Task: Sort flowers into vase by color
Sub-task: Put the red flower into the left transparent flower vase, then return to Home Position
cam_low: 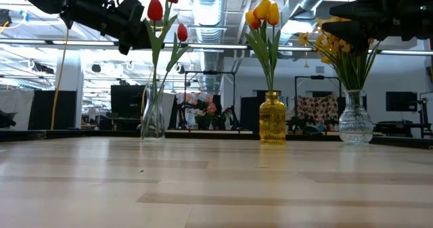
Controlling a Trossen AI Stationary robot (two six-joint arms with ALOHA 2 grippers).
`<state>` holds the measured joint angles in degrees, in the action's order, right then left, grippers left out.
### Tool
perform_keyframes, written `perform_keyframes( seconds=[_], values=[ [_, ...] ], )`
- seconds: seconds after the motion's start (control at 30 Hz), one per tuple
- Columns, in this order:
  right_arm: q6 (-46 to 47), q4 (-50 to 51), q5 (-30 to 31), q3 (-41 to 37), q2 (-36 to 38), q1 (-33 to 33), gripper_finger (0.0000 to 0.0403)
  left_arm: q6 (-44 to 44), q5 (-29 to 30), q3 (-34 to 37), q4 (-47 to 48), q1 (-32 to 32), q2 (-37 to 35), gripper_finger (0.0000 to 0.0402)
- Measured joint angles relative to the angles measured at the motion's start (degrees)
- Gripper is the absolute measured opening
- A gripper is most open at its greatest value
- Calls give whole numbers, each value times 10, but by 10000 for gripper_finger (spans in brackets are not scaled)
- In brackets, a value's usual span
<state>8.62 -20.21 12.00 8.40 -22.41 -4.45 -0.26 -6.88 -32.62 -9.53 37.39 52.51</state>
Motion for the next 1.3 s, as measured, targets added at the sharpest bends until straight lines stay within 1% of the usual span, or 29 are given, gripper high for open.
perform_keyframes(
  seconds=[0.2,0.3,0.37,0.63,0.77,0.87,1.03,1.2,1.3],
  values=[
    [0,0,0,0,0,0,224,0,0,0,3,0,0,0],
    [0,0,0,0,0,0,224,-5,-4,0,11,0,0,10],
    [0,0,0,0,0,0,224,-6,-4,0,28,0,0,27],
    [0,0,0,0,0,0,224,0,-3,0,76,0,-2,119],
    [0,0,0,0,0,0,224,2,-3,0,83,0,-16,143],
    [0,0,1,0,2,1,224,16,-2,-4,119,0,-44,146],
    [0,1,5,0,18,1,224,39,0,-22,216,0,-114,139],
    [0,2,17,1,27,1,224,39,-7,-23,281,0,-195,124],
    [4,4,17,1,26,0,224,36,-28,-24,320,0,-243,108]
  ],
)
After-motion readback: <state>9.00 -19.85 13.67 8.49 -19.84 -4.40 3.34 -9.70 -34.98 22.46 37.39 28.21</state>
